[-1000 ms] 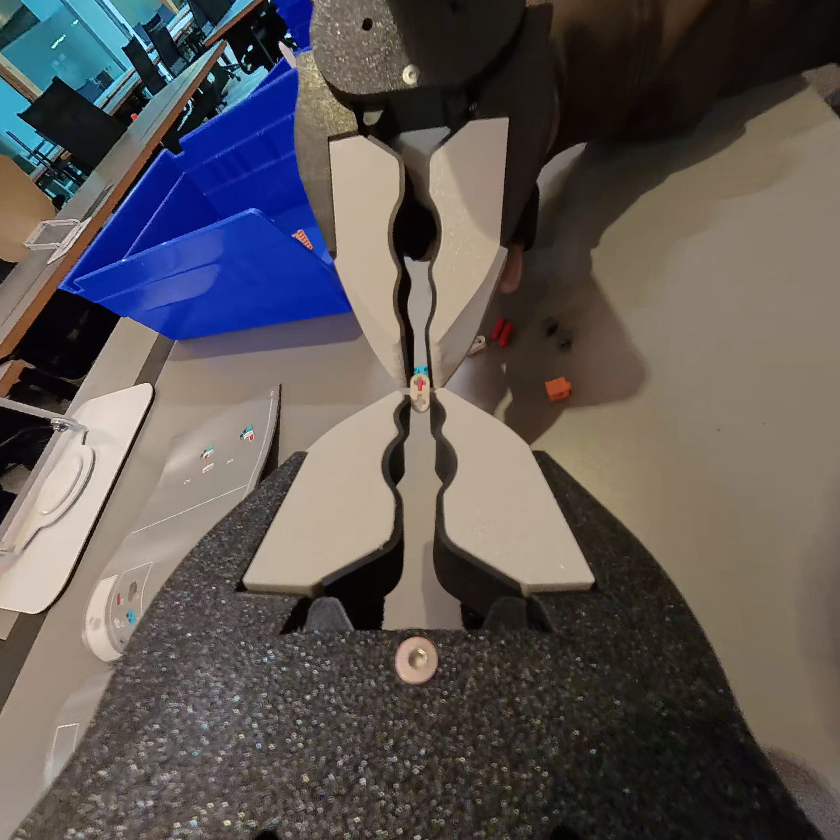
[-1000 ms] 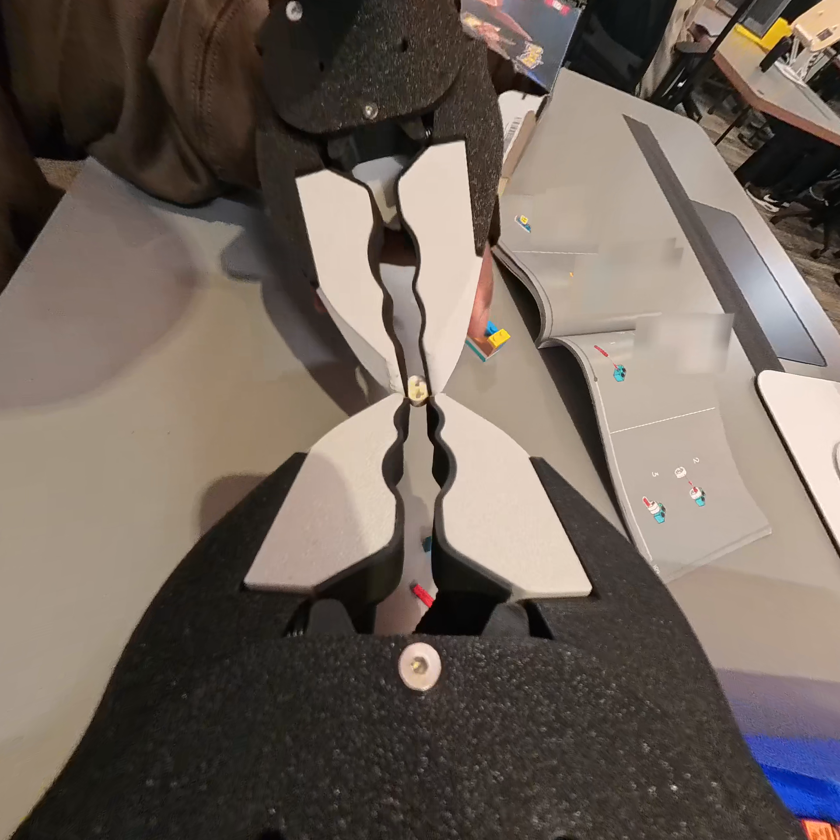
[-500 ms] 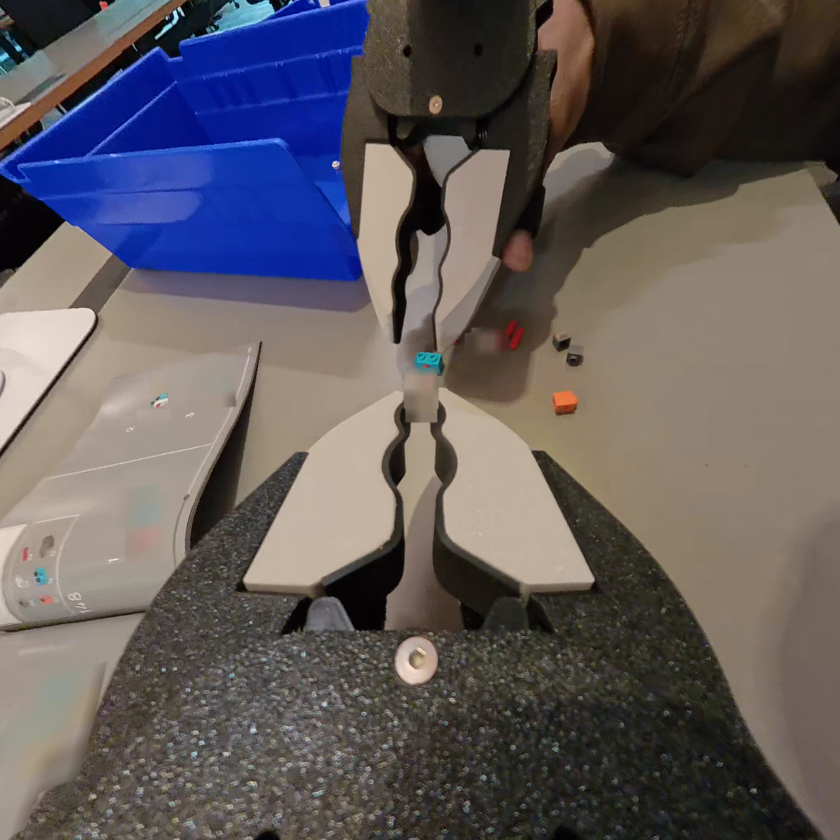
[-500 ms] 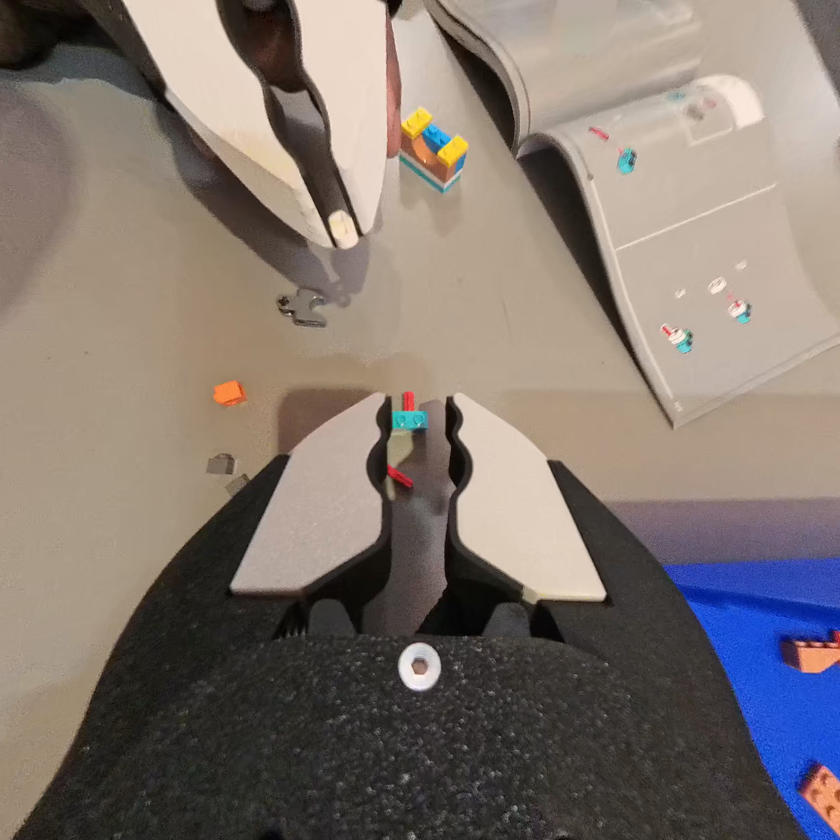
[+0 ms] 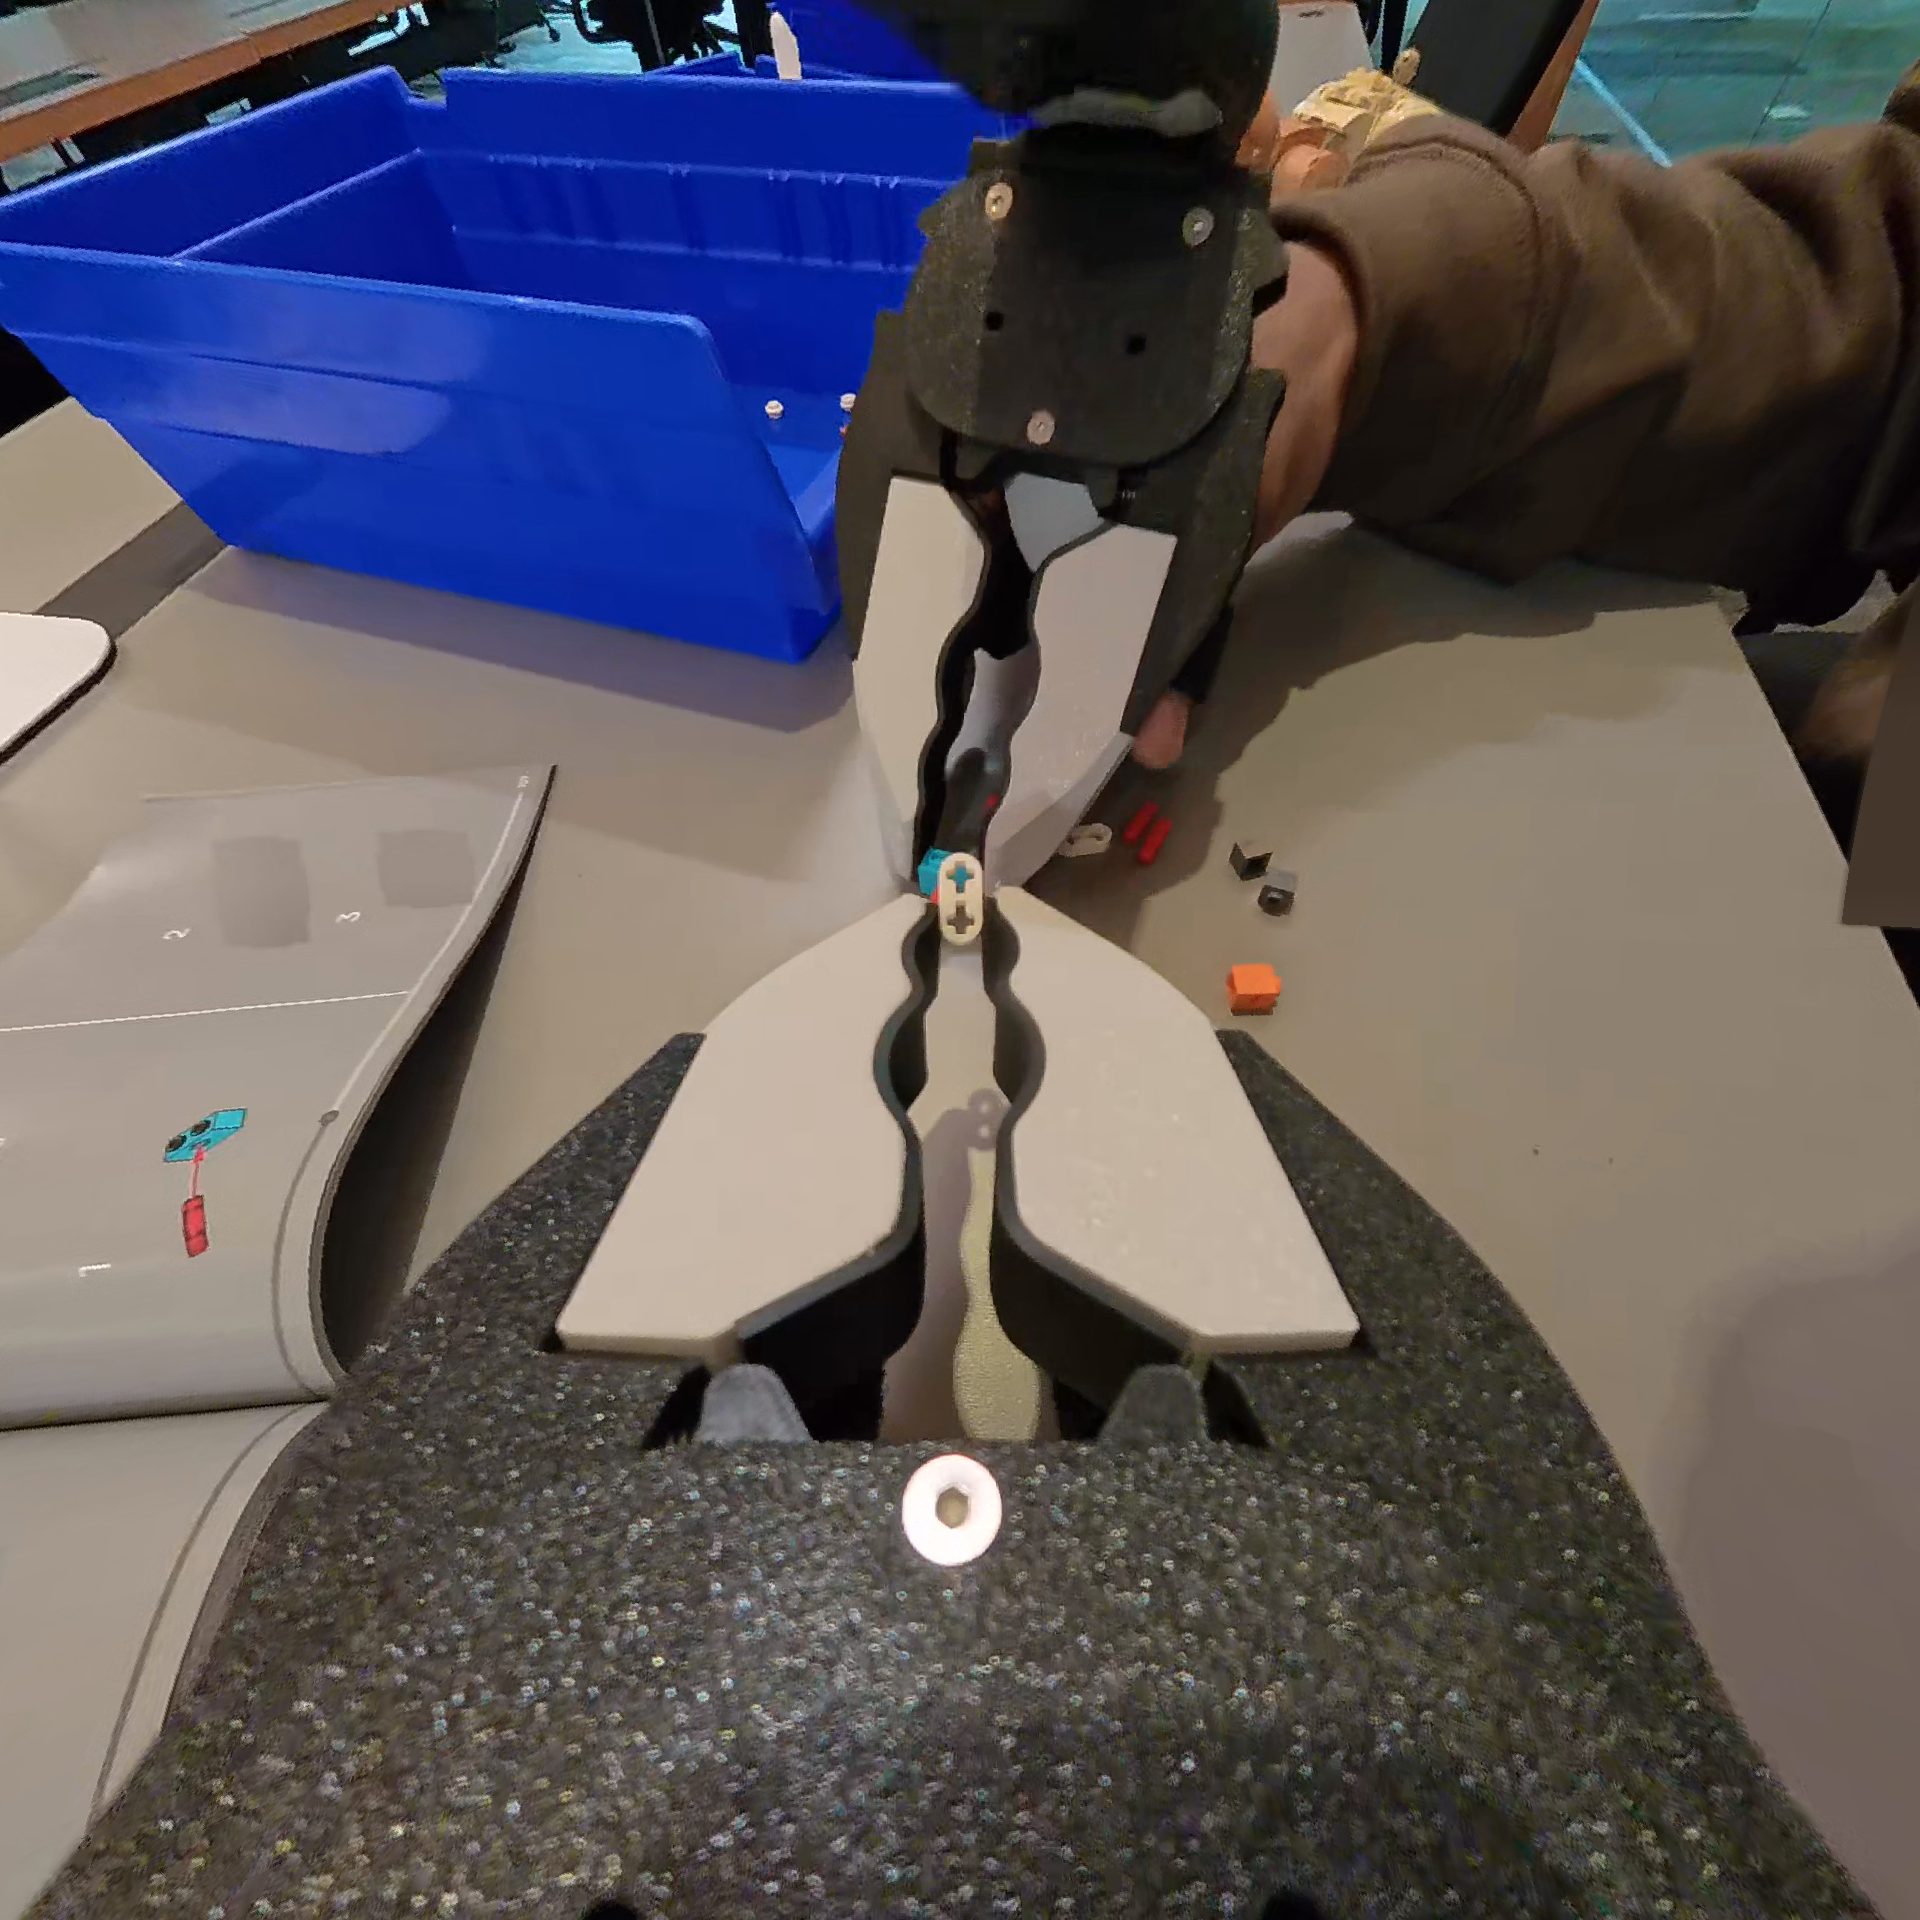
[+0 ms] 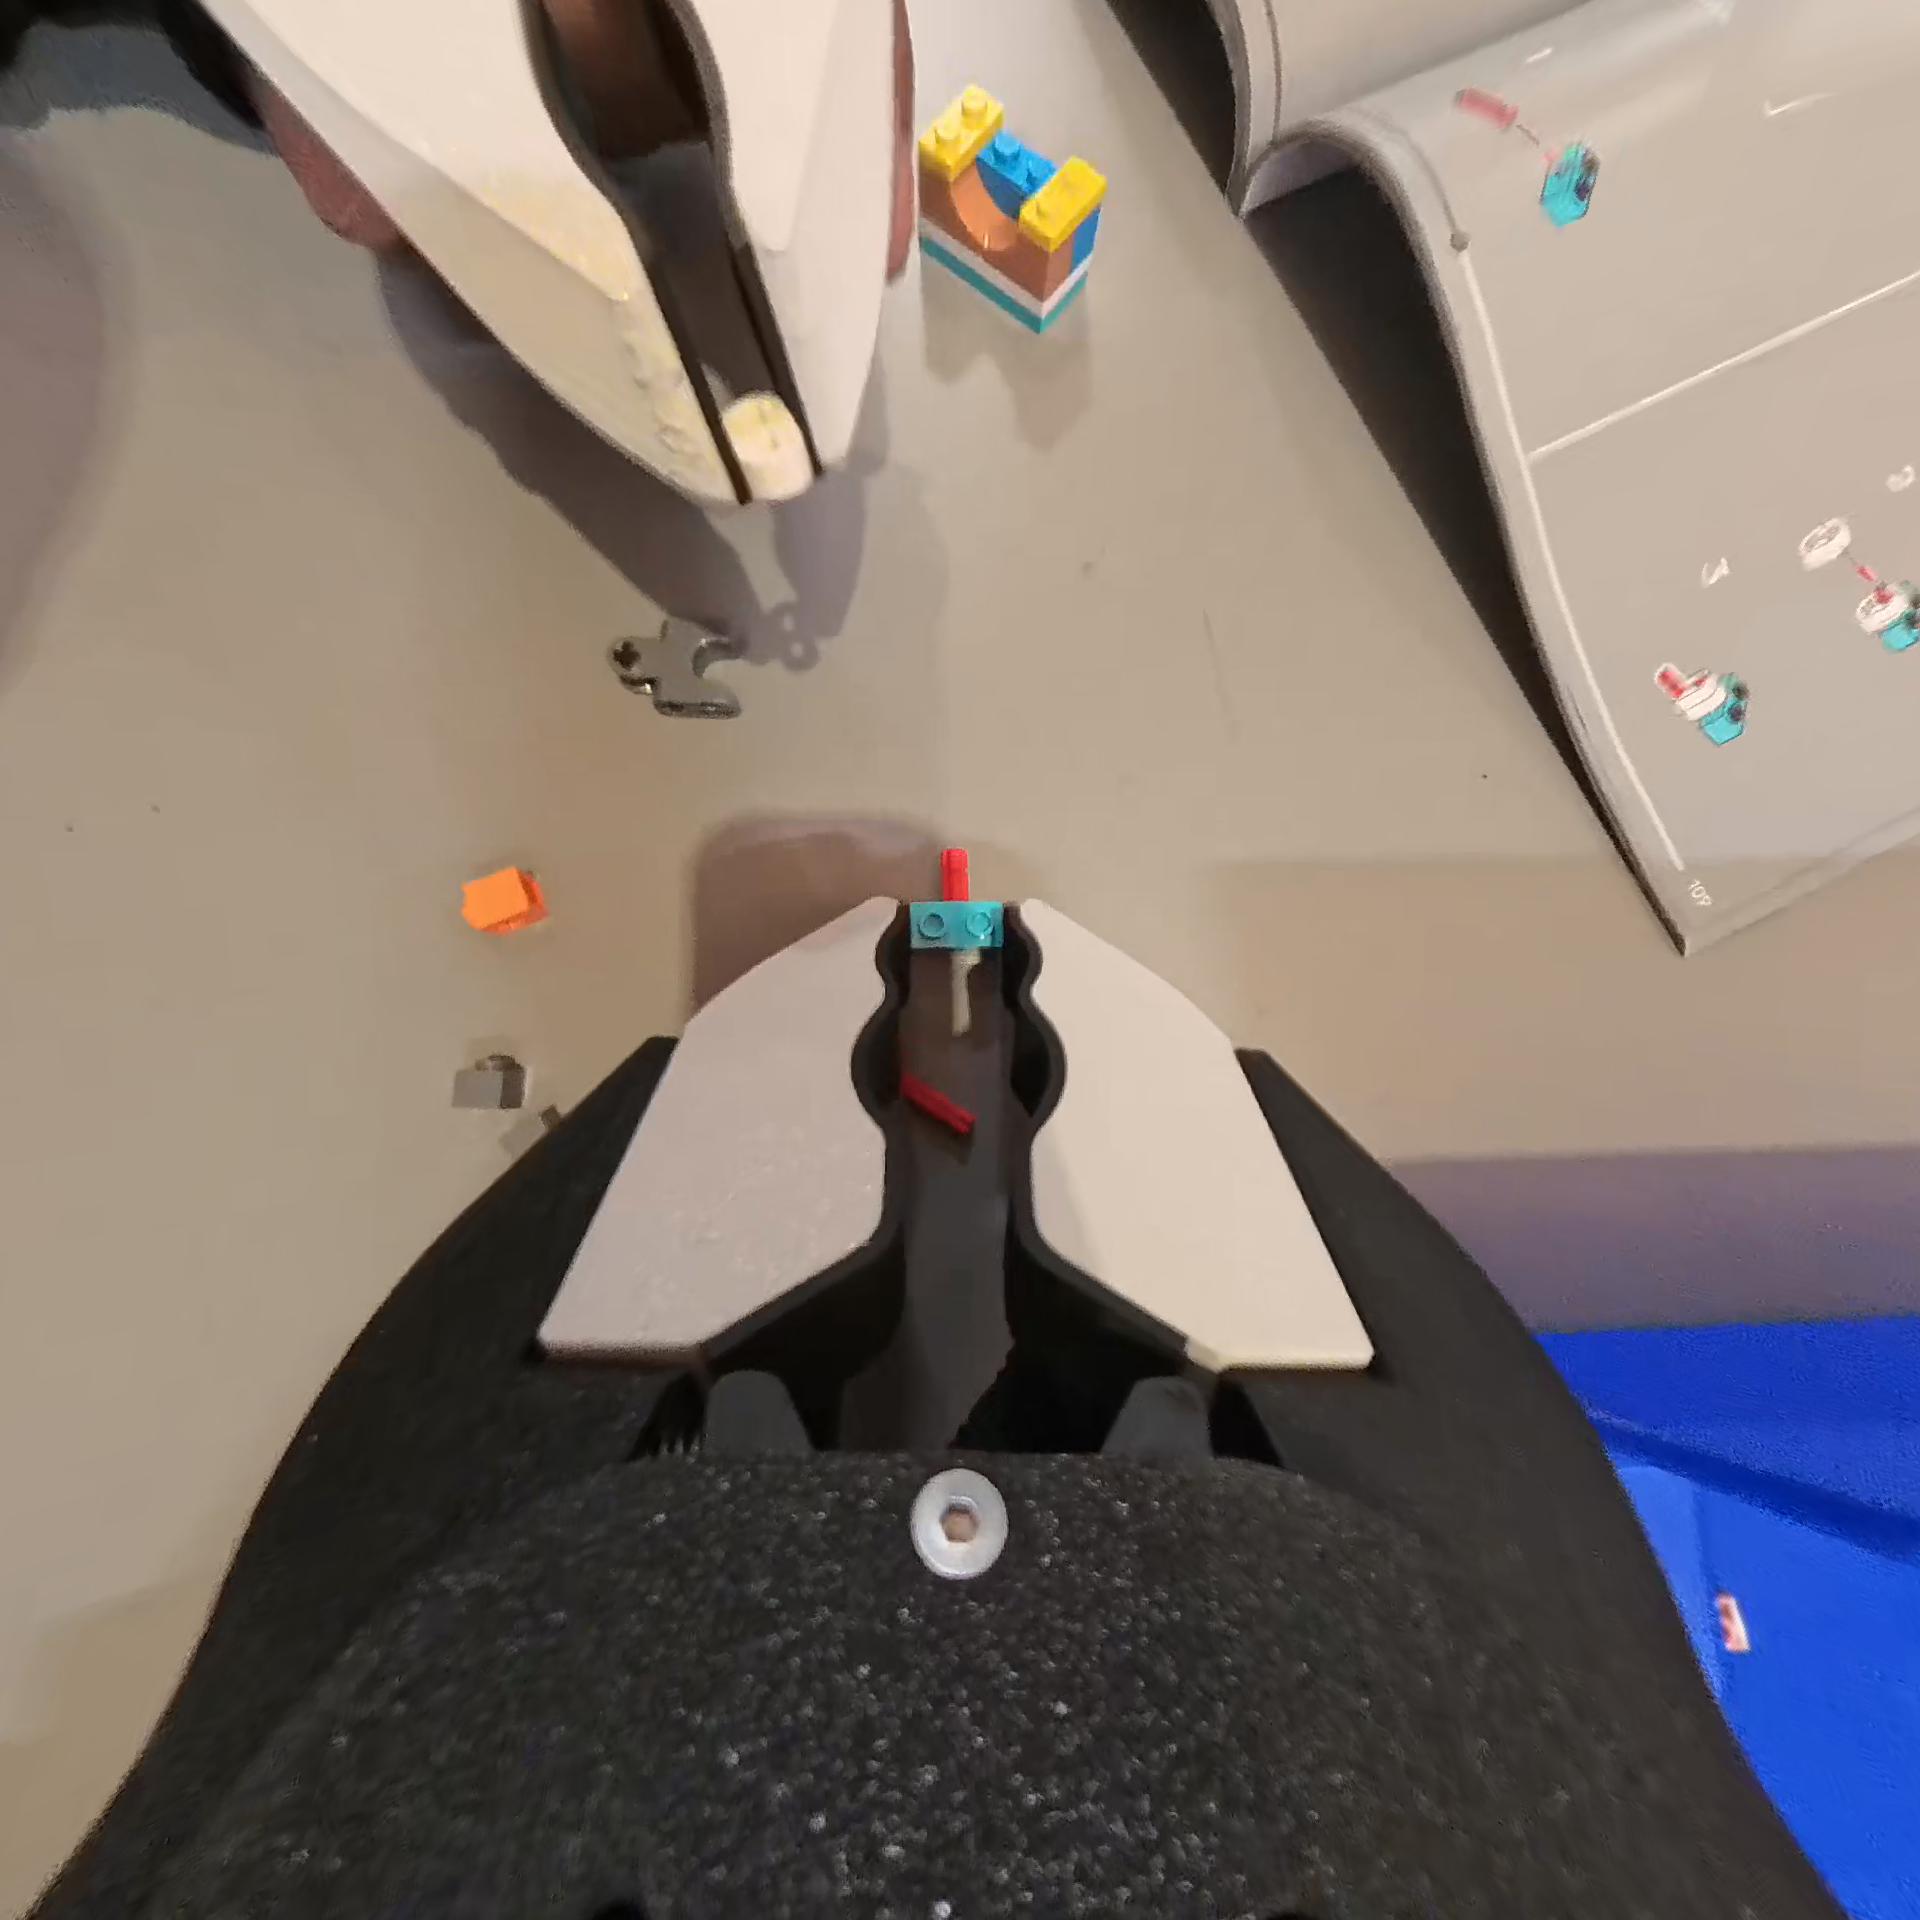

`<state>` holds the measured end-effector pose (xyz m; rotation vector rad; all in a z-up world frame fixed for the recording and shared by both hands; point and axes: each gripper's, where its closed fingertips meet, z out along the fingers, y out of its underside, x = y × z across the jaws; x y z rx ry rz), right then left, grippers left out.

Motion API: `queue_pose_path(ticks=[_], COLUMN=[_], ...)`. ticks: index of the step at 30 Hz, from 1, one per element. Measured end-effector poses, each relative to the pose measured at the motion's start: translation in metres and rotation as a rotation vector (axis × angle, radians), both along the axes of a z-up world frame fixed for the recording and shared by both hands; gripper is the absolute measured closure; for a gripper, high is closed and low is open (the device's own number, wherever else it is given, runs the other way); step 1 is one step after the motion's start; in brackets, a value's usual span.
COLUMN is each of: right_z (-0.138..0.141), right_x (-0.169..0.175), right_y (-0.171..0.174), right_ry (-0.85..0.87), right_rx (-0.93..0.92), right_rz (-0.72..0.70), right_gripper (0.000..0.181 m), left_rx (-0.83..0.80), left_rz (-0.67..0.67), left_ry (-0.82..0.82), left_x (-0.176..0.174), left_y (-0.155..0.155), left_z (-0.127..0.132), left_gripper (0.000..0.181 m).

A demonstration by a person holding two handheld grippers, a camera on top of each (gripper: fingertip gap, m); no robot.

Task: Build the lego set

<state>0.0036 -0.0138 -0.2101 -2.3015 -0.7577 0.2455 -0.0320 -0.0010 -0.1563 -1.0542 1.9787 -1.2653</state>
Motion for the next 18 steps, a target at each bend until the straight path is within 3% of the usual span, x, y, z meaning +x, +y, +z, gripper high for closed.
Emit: queue_pose_path(ticks=[7,18], right_z=[0.051,0.071], right_x=[-0.024,-0.034], right_y=[0.011,0.011], right_ry=[0.211,0.308], right_rx=[0.267,0.362], right_rz=[0.066,0.093], right_gripper=[0.165,0.165], left_rx=[-0.071,-0.230], left_rz=[0.007,-0.033], left_ry=[-0.024,-0.054], left_x=[0.001,0.000], left_y=[0.002,-0.004], left_z=[0.007,0.019], left_gripper=[0.174,0.174])
